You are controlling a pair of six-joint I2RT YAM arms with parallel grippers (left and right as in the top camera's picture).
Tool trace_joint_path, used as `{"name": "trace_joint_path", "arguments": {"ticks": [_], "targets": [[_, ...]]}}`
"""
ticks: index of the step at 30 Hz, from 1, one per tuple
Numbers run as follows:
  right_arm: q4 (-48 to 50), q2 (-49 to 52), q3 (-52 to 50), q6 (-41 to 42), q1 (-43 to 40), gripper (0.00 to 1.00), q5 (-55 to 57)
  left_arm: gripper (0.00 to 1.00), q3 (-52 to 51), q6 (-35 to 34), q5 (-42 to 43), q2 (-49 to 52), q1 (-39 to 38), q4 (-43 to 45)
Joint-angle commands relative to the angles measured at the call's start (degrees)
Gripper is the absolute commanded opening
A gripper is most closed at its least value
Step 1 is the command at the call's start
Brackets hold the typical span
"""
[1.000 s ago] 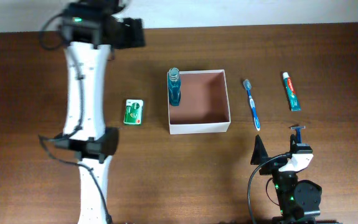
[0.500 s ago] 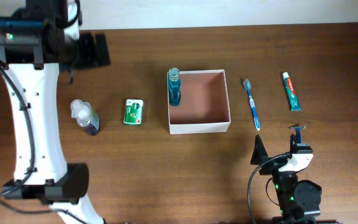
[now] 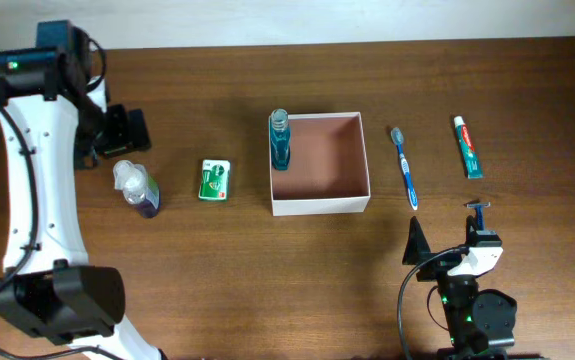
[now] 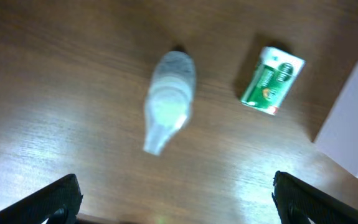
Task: Pack container
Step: 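Raise the left gripper and move it toward the soap pump bottle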
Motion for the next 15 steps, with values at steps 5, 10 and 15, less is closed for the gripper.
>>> {"name": "trace_joint_path", "arguments": {"ticks": [5, 10, 15], "targets": [[-0.3, -0.4, -0.3, -0.2, 0.4, 0.98, -0.1, 0.99, -8.3, 7.3, -0.2, -1.0, 2.3, 5.3], [-0.3, -0.4, -0.3, -0.2, 0.4, 0.98, -0.1, 0.99, -14.8, 11.8, 1.6, -1.0, 2.3, 11.7], [-0.3, -0.4, -0.3, -0.2, 0.4, 0.98, -0.1, 0.99, -18.4, 13.8, 0.8, -1.0, 2.3, 15.6]]}}
